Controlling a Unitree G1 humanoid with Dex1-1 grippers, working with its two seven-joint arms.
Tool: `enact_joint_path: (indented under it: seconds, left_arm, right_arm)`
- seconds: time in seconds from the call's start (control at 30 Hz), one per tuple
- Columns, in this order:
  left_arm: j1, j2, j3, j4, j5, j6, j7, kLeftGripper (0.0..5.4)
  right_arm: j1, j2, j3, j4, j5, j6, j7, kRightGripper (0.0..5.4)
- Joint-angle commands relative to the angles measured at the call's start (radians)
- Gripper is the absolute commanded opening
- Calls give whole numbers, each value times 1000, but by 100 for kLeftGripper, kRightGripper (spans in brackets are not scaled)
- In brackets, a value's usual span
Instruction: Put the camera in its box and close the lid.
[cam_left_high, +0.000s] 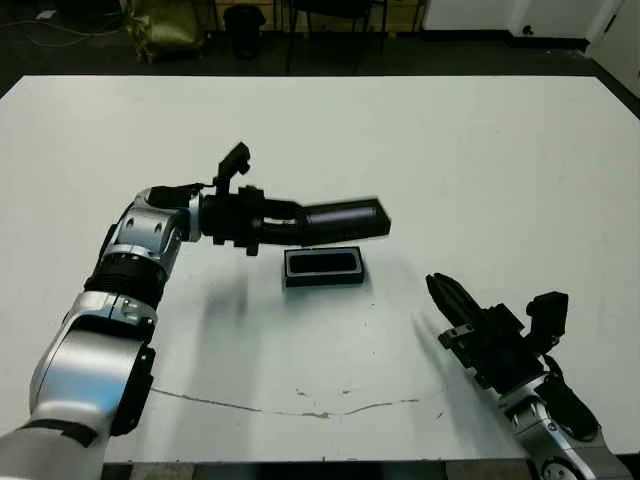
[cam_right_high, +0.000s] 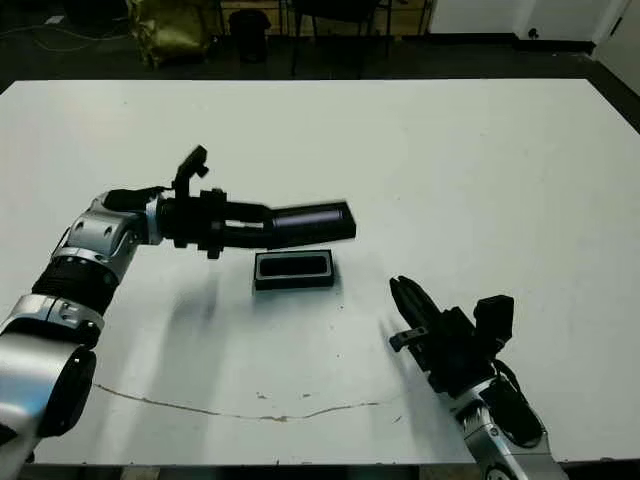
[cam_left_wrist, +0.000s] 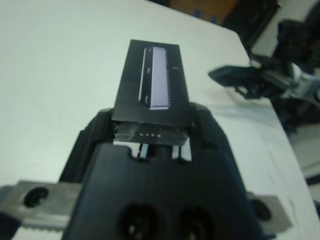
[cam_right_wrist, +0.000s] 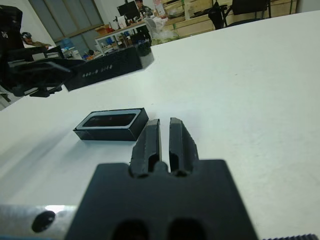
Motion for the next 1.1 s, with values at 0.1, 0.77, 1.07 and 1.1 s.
enact_joint_path:
  seconds: [0.1, 0.77, 1.07, 1.1]
  left_arm:
    - [57, 21, -19, -92, 7, -3, 58, 226]
    - [-53, 178, -203, -122, 130, -77, -85, 225]
    - [-82, 145, -218, -65, 122, -51, -105, 225]
    - [-83, 140, -218, -60, 121, -59, -105, 225]
  right_arm:
    - [13, -5, -6, 0, -7, 8, -9, 0]
    - [6, -14, -1, -5, -26, 19, -20, 0]
    - [3, -8, -3, -4, -14, 22, -17, 0]
    - [3, -7, -2, -5, -16, 23, -21, 0]
